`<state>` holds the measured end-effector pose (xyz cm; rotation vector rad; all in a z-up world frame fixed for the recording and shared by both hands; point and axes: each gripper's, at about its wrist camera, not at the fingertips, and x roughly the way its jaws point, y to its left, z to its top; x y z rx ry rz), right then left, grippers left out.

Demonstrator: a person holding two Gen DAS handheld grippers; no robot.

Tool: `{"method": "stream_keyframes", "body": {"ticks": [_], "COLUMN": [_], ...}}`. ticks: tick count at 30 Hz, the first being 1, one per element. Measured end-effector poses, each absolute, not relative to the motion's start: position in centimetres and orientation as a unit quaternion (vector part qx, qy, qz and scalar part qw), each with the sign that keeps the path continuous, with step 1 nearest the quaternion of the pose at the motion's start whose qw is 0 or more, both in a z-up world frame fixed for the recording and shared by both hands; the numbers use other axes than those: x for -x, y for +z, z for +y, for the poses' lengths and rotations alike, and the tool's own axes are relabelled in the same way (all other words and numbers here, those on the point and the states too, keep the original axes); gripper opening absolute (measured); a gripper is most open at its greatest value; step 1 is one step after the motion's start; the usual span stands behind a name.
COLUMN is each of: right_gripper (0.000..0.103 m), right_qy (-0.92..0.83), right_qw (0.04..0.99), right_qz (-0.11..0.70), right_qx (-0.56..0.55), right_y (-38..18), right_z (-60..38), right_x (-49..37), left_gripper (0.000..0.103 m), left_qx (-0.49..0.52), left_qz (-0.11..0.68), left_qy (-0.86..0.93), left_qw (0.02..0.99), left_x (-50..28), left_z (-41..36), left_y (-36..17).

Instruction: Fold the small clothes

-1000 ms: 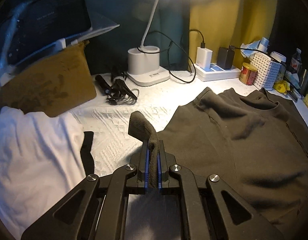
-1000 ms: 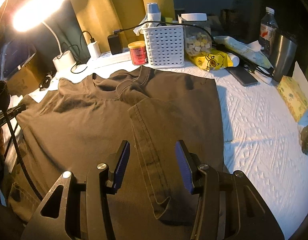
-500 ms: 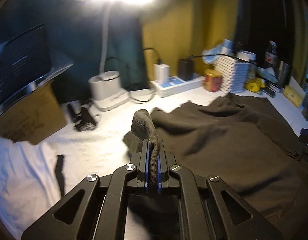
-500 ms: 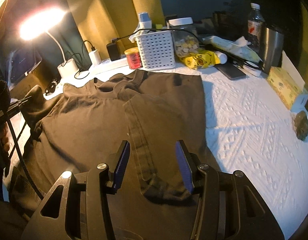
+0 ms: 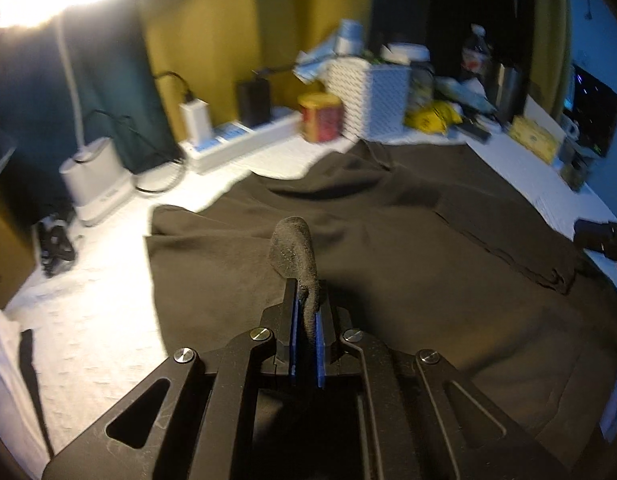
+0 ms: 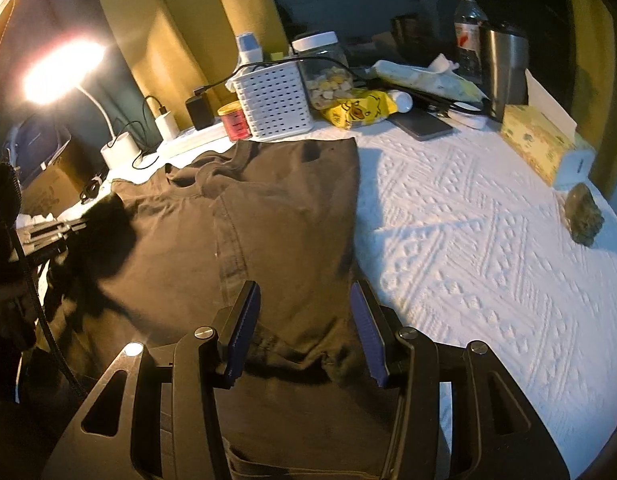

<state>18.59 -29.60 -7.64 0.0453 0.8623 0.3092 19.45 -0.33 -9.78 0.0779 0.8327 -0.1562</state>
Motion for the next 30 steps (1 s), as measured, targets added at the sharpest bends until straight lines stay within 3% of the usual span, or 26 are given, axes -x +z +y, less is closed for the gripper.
{"method": "stream_keyframes", "body": {"ticks": [2, 4, 6, 17, 24, 30], "right_gripper": [0.050, 0.050, 0.050, 0.050, 0.050, 0.050], "right_qy": [0.149, 0.150, 0.151, 0.180, 0.205, 0.208], "right_qw": [0.896, 0.896, 0.895, 0.882, 0.860, 0.855], "right_qz": [0.417, 0.418, 0.419, 0.436, 0.467, 0.475], "right_qx": [-0.023, -0.024, -0.025, -0.014, 0.009, 0.022], "right_y": [-7.8, -7.9, -8.1, -9.2, -10.4, -10.6], "right_z": [-29.8, -29.8, -29.8, -27.8, -25.7, -25.1], "right_x": [-18.6, -18.7, -18.8, -19.7, -19.5, -18.8], "left_gripper": [0.010, 0.045, 0.064, 0.064, 0.064, 0.064], "left_qx": [-0.035, -0.015, 0.007, 0.012, 0.038, 0.030], "left_qz": [0.419, 0.425, 0.422, 0.440, 0.466, 0.435], "left_qy": [-0.079, -0.098, -0.113, -0.101, -0.184, -0.117], "left_qw": [0.904, 0.900, 0.900, 0.892, 0.864, 0.892], "left_x": [-19.6, -19.3, -18.7, -16.0, -14.7, -14.1], "left_z": [-0.8, -0.7, -0.4, 3.6, 2.0, 5.1], "left_y": [-10.2, -10.2, -9.8, -10.4, -10.9, -8.8]}}
